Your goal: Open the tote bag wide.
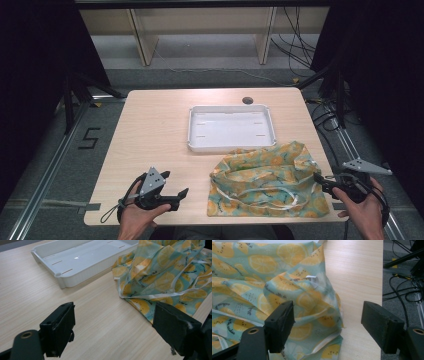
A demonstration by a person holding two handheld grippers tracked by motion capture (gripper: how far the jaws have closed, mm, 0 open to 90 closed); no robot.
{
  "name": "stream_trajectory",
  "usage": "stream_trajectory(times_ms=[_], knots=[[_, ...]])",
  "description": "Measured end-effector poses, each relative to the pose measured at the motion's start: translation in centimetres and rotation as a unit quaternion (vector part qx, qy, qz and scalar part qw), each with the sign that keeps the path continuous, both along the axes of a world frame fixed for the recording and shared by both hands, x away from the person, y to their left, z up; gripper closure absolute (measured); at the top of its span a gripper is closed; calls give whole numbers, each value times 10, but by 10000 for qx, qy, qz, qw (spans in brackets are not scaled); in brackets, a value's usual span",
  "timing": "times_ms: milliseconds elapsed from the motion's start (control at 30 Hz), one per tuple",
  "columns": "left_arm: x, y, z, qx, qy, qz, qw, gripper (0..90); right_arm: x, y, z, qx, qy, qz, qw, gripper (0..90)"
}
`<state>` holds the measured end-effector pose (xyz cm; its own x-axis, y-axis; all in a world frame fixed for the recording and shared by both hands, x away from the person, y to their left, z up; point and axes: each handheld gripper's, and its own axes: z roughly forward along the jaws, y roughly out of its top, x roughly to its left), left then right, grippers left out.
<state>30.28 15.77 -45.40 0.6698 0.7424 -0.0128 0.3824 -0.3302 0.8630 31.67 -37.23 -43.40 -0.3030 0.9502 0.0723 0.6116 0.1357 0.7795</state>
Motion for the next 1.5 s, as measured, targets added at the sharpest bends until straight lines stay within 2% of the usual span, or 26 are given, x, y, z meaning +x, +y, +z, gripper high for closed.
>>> stream_trajectory(times_ms=[133, 200, 300, 467, 533, 567, 633, 667, 700, 800, 833, 867, 967, 1000, 1067, 1100, 1133, 1167, 1200, 1267, 1300, 1333, 1367, 1433, 1467, 1500], knots=[[1, -3, -2, 38, 3, -54, 10000, 190, 0, 0, 0, 33, 26, -30, 10000, 273], [3, -6, -3, 58, -7, -100, 9999, 191, 2, -1, 0, -47, -74, 60, 9999, 273], [6, -11, -3, 131, -1, -166, 9998, 194, 2, -1, 1, -44, -83, 56, 9999, 273], [11, -21, -6, 56, -25, -280, 9996, 197, 2, -3, 1, -30, -123, 61, 9999, 273], [14, -28, -7, 50, -46, -368, 9993, 200, 3, -3, 0, -43, -116, 57, 9999, 273], [16, -30, -7, 154, -71, -453, 9988, 204, 2, -1, 1, 4, -73, 13, 10000, 273], [19, -38, -8, 113, -39, -566, 9983, 207, 1, 0, 2, 93, -21, -13, 10000, 273], [20, -42, -9, 68, -96, -595, 9982, 207, 1, 0, 2, 38, -40, 2, 10000, 273], [22, -44, -9, 159, -133, -692, 9974, 211, 1, -1, 2, 5, -94, 30, 10000, 273], [24, -51, -10, 92, -94, -726, 9973, 215, 1, -1, 1, 43, -57, -7, 10000, 273], [27, -55, -10, 48, -108, -759, 9970, 216, 1, -2, 2, 134, -48, 22, 9999, 273], [29, -56, -9, 59, -120, -779, 9969, 220, 1, -2, 2, 69, -71, 30, 9999, 273], [33, -60, -10, -33, -69, -780, 9969, 245, 2, -2, 2, 93, -104, 51, 9999, 273], [35, -60, -10, 27, -77, -808, 9967, 263, 2, -2, 1, 41, -118, 52, 9999, 273], [37, -62, -12, 18, -37, -799, 9968, 263, 3, -4, 0, -50, -167, 118, 9998, 273], [38, -63, -12, 5, -45, -813, 9967, 263, 2, -3, 1, 40, -109, 96, 9999, 273], [39, -63, -12, 103, -57, -856, 9963, 264, 1, -3, 2, 39, -64, 26, 10000, 273], [40, -66, -13, 8, -29, -800, 9968, 269, 2, -4, 1, -58, -167, 66, 9998, 273], [42, -67, -14, 57, -38, -821, 9966, 274, 2, -4, 2, 33, -172, 125, 9998, 273], [44, -70, -16, 15, -20, -846, 9964, 276, 3, -4, 1, -122, -192, 101, 9997, 273], [44, -70, -16, 15, -20, -846, 9964, 285, 3, -3, 1, -4, -161, 139, 9998, 273], [46, -71, -17, 186, 5, -881, 9959, 296, 3, -2, 1, -13, -140, 142, 9998, 273], [46, -74, -19, 45, 27, -841, 9964, 300, 3, -2, 1, -4, -144, 147, 9998, 273], [47, -76, -19, 130, 52, -847, 9963, 331, 1, 2, 3, 131, -49, 49, 9999, 273], [49, -77, -20, 258, 36, -897, 9956, 341, 2, 2, 3, 79, -79, 77, 9999, 273], [49, -77, -20, 258, 36, -897, 9956, 356, 3, 1, 2, 44, -115, 153, 9998, 273]])
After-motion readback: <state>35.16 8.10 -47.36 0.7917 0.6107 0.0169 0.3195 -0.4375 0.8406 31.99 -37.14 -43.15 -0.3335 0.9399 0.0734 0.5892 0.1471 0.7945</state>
